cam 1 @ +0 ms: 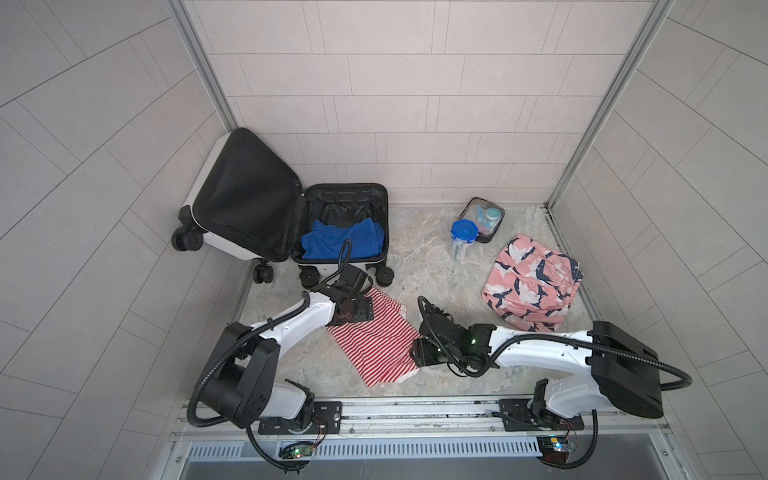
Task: Pack the luggage
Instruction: 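Lower both grippers onto opposite edges of the striped shirt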
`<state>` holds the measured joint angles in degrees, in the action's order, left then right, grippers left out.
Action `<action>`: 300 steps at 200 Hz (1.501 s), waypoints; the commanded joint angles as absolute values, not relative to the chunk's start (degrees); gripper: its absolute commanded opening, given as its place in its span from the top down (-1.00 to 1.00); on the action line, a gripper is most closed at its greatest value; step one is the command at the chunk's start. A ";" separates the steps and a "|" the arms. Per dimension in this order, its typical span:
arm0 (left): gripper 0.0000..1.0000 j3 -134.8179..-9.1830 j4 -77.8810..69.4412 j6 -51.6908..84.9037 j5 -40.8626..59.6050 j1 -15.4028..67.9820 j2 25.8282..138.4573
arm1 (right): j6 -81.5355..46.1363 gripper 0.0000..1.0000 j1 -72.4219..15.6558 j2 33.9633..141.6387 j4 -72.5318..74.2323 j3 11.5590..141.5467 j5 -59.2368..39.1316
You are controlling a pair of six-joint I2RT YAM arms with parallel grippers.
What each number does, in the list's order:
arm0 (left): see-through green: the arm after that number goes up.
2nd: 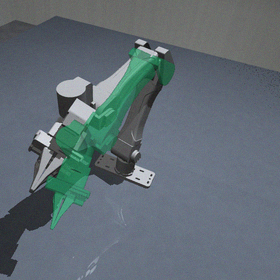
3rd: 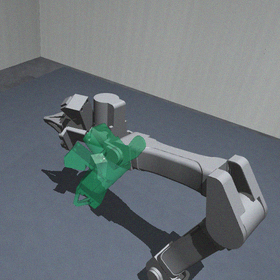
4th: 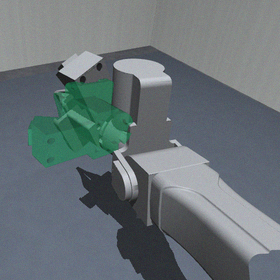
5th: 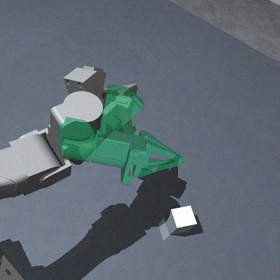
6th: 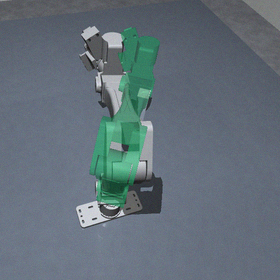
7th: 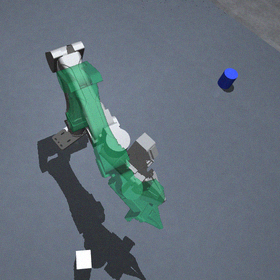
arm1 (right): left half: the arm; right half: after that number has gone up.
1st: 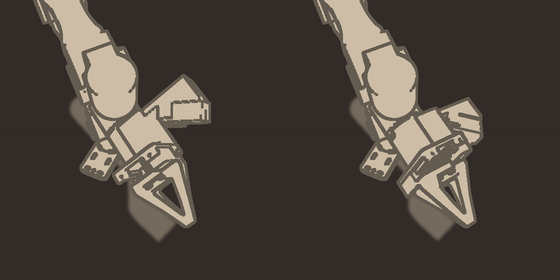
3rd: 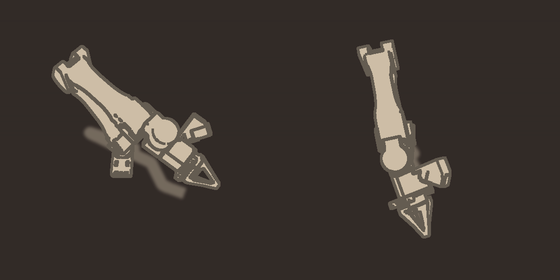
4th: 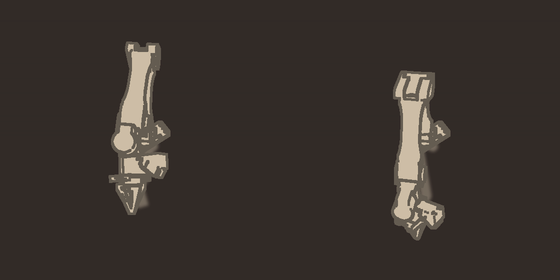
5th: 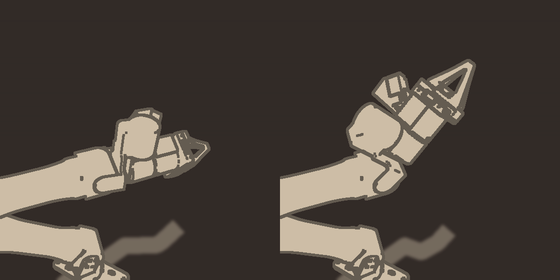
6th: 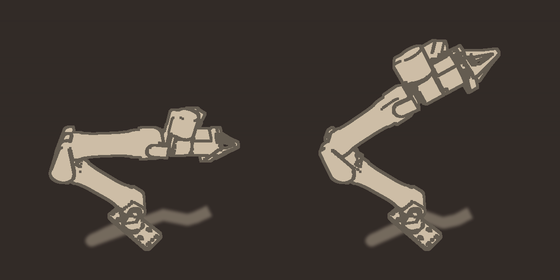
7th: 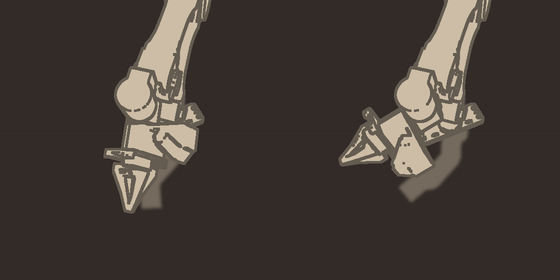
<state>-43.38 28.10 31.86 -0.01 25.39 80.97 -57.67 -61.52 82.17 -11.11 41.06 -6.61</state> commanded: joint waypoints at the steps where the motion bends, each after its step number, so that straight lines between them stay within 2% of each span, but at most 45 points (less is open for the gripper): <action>1: -0.85 -41.84 27.13 31.59 -0.07 24.96 81.98 | -59.48 -0.26 -61.94 84.09 -8.24 40.09 -7.31; 28: -0.77 -41.65 27.24 32.18 0.56 25.02 82.70 | -60.43 -0.04 -61.91 85.84 -6.10 39.44 -7.84; 66: -0.70 -39.61 26.46 33.22 2.05 25.01 83.44 | -60.47 0.08 -61.79 85.31 -6.63 39.33 -6.32; 122: -0.63 -35.82 26.37 35.61 4.54 25.61 79.24 | -57.87 0.56 -58.46 82.91 -8.88 39.29 -5.92; 185: -0.58 -32.13 24.48 43.19 5.02 34.97 77.34 | -48.55 0.80 -51.12 82.61 -14.82 42.33 -10.60; 224: -0.57 -31.73 23.21 49.38 2.87 42.43 76.34 | -41.83 0.83 -43.87 81.33 -19.05 41.97 -14.84; 259: -0.56 -31.88 21.64 55.71 1.45 48.06 75.26 | -37.32 0.65 -37.25 78.49 -22.53 41.61 -16.73; 300: -0.55 -32.06 17.76 63.72 -0.61 56.51 76.87 | -33.87 0.66 -32.14 78.52 -24.12 42.28 -18.69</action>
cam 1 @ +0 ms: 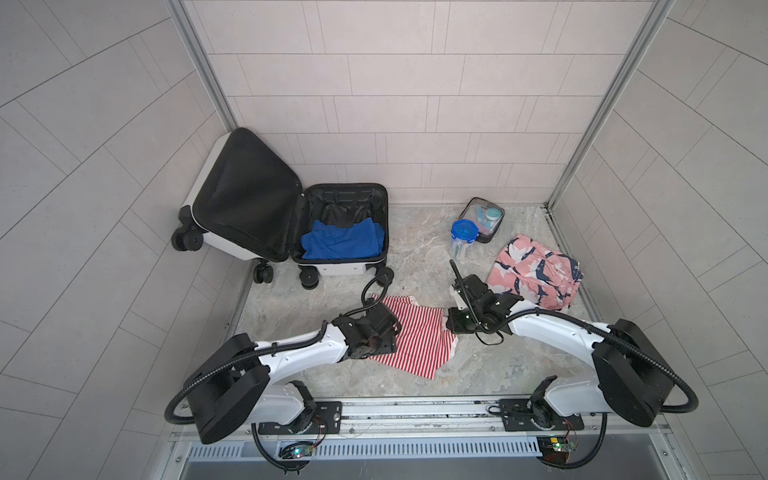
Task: Pack the luggage
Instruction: 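Lower both grippers onto opposite edges of the striped shirt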
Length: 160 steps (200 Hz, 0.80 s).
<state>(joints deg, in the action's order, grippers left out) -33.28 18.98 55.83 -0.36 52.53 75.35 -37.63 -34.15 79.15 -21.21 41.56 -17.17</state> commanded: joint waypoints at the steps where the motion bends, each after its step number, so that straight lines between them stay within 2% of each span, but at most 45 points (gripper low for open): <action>1: -0.55 -32.11 17.63 63.94 -0.61 56.64 76.93 | -33.81 0.66 -32.07 78.55 -24.14 42.28 -18.71; 30: -0.56 -33.43 16.70 66.44 -2.02 60.35 77.64 | -32.72 0.51 -29.71 78.34 -24.38 42.61 -19.72; 55: -0.67 -35.71 19.88 65.53 -3.11 60.58 76.16 | -32.12 0.11 -28.78 77.20 -25.91 43.23 -19.45; 73: -0.85 -38.41 23.97 63.23 -4.70 60.37 73.99 | -31.82 -0.22 -28.35 75.59 -27.46 43.50 -18.71; 93: -0.99 -40.63 27.14 60.43 -7.42 59.74 71.56 | -31.90 -0.48 -27.99 73.58 -28.92 43.51 -18.04; 117: -1.00 -42.54 30.88 55.92 -7.89 56.19 68.26 | -32.36 -0.62 -27.81 71.48 -30.65 43.66 -17.38; 160: -1.00 -41.28 32.32 48.23 -3.67 44.13 63.75 | -34.04 -0.69 -27.83 67.28 -32.96 42.36 -16.94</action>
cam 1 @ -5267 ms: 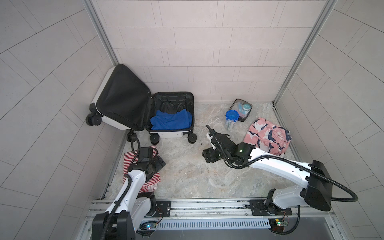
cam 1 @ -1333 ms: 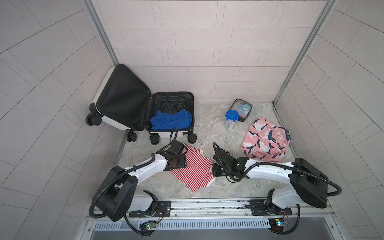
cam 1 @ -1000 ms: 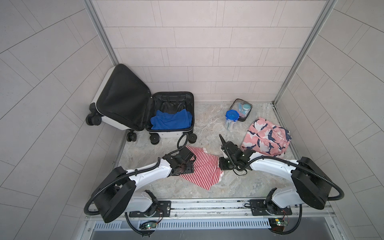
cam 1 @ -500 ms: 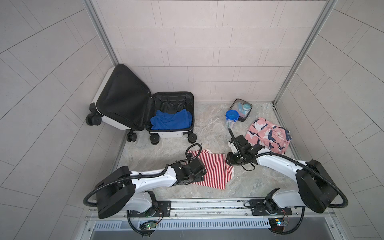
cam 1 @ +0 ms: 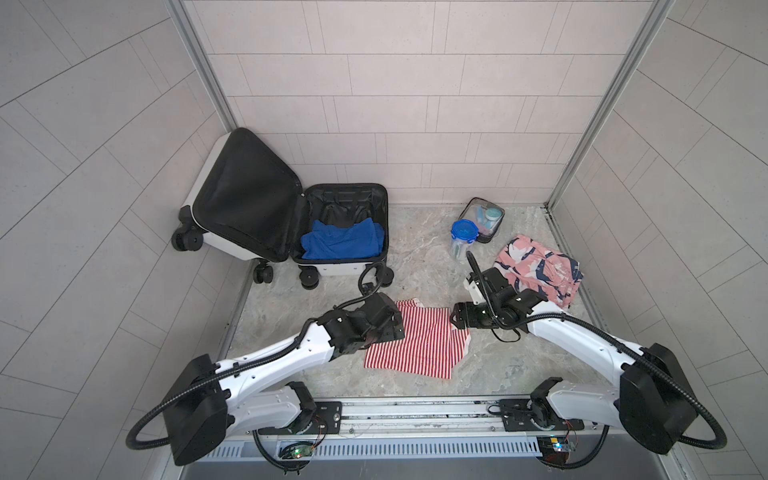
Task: Pack the luggage
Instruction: 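Lower both grippers onto opposite edges of the striped shirt, then close both grippers on the striped shirt edges and lift it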
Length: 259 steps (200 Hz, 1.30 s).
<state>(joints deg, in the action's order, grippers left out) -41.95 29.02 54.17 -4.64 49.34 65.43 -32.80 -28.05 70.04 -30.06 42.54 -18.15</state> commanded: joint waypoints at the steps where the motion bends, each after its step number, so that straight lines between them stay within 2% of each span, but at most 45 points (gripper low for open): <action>1: -1.00 -41.16 32.20 48.06 -3.46 43.86 63.73 | -34.11 -0.69 -27.85 67.17 -32.96 42.27 -16.95; 39: -1.00 -38.69 26.77 43.45 3.52 36.22 66.06 | -37.03 -0.72 -27.95 64.95 -31.46 38.64 -19.02; 95: -1.00 -35.29 21.07 39.91 10.02 33.41 72.04 | -41.69 -0.72 -29.92 64.49 -26.23 33.25 -20.92; 151: -0.99 -32.71 15.02 39.90 12.04 33.17 77.12 | -43.37 -0.72 -33.75 67.50 -23.92 32.92 -19.48; 207: -0.88 -31.99 12.33 39.17 13.31 33.18 80.53 | -43.83 -0.67 -34.76 71.85 -20.73 33.44 -18.81; 259: -0.71 -31.82 9.45 39.12 16.13 33.37 82.90 | -44.97 -0.55 -37.28 76.57 -17.56 35.09 -18.37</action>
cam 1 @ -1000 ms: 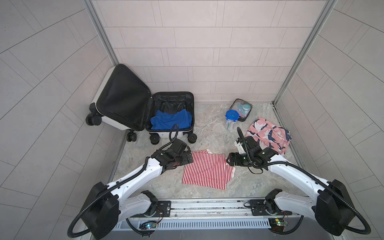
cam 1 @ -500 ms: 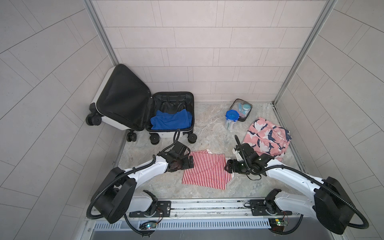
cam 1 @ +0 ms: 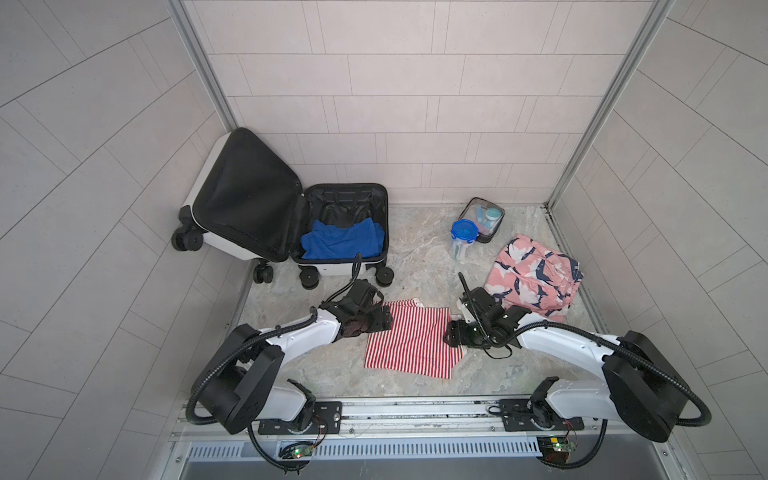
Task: Pack the luggage
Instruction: 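Close both grippers on the striped shirt edges and lift it, then carry the striped shirt with both grippers toward the open suitcase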
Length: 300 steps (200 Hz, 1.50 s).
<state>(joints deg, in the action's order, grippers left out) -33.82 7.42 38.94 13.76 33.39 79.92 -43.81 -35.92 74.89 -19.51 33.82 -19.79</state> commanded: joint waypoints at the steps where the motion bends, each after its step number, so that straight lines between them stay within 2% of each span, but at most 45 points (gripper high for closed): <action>1: -0.71 -31.82 9.38 39.07 16.15 33.34 82.98 | -45.03 -0.55 -37.31 76.61 -17.52 35.12 -18.33; 58: -0.45 -31.74 8.19 39.55 17.34 34.80 84.16 | -45.21 -0.30 -39.44 80.70 -15.96 38.21 -17.49; 83: -0.23 -31.63 7.66 40.15 17.51 35.37 84.53 | -45.17 -0.14 -39.48 82.04 -15.23 38.99 -17.34; 105: 0.11 -31.98 7.62 40.39 17.56 36.01 84.63 | -45.17 0.02 -39.60 83.29 -14.57 39.67 -17.31; 126: 0.34 -32.47 7.79 40.52 17.59 36.30 84.56 | -45.26 0.24 -39.59 84.50 -13.91 40.38 -17.31; 139: 0.62 -32.78 8.11 40.39 17.62 36.39 84.48 | -45.32 0.38 -39.56 85.20 -13.74 40.92 -17.32; 152: 1.00 -33.12 8.63 40.18 17.66 36.39 84.20 | -45.43 0.53 -39.60 85.69 -13.47 41.43 -17.37; 196: 1.00 -34.97 12.44 39.34 16.40 36.39 80.61 | -45.60 1.00 -39.64 85.39 -13.51 43.28 -17.73; 300: 1.00 -50.22 31.67 35.01 10.88 36.30 70.35 | -45.55 1.00 -40.00 77.43 -20.25 50.39 -18.46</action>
<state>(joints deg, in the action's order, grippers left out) -46.65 25.15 36.99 13.52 36.14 71.85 -45.50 -39.68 80.36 -17.45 47.94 -18.70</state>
